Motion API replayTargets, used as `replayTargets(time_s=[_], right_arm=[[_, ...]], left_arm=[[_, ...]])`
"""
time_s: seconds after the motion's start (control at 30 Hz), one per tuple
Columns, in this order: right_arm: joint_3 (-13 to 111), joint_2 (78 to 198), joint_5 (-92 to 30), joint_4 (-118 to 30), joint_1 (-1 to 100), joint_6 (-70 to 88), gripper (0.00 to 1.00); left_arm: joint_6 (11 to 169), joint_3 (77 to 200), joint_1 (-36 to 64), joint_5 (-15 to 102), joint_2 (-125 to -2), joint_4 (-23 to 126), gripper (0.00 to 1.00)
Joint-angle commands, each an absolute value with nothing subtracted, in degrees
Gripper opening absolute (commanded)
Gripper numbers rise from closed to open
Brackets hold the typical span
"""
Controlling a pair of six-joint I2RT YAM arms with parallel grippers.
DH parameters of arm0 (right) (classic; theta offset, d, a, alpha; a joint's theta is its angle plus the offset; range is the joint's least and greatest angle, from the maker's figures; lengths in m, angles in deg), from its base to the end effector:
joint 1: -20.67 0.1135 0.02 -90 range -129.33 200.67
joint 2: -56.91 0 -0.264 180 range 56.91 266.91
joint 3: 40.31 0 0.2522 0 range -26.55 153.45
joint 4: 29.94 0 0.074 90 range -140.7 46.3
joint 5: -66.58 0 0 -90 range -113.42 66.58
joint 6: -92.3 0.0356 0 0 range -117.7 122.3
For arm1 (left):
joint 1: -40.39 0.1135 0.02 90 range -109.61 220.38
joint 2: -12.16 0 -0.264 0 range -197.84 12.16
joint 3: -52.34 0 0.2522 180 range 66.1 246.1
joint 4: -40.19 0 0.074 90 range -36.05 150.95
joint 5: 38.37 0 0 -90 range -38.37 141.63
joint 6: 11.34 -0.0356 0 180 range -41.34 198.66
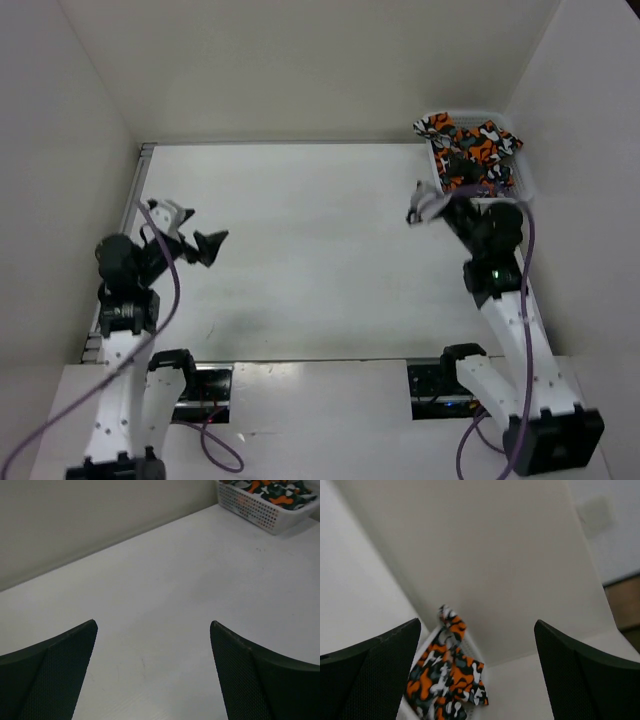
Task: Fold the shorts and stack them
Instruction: Grab the shorts from the pile
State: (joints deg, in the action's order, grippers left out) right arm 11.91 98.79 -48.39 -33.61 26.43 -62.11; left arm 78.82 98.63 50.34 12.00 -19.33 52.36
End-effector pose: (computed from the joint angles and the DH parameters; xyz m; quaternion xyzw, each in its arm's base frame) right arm 0.1747 0.0327 0.3473 -0.5052 0.4383 -0.2319 0.7063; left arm 0.1418 0.0018 0.3205 0.1869 0.6689 -0.1752 0.6978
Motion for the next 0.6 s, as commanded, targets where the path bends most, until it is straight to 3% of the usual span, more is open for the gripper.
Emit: replayTargets(time_s=[0.0, 0.07, 0.1, 0.27, 0.37, 0.57], right_arm=[[32.74, 122.21, -25.80, -31.02, 24.90, -31.41, 1.00], [40.56, 130.86, -25.79, -42.43, 22.00, -26.39, 1.00], [50.00, 140.65, -27.62, -51.78, 18.07, -20.44, 1.00], [83.14, 169.37, -25.53, -71.08, 10.57, -7.31, 1.00], [84.81, 175.98, -23.95, -68.93, 8.71, -7.96, 1.00], [86.92, 182.67, -27.36, -69.53, 8.19, -7.46, 1.00]], left_arm=[[78.66, 119.17, 46.29, 23.75, -44.52, 62.70, 1.00], [78.66, 126.27, 44.52, 32.07, -52.93, 64.23, 1.00], [78.66, 133.01, 43.73, 37.52, -59.84, 68.50, 1.00], [78.66, 141.76, 41.88, 37.91, -69.66, 78.99, 1.00], [78.66, 142.48, 41.35, 33.45, -71.87, 83.74, 1.00], [78.66, 140.11, 41.35, 36.07, -71.87, 83.74, 1.00]])
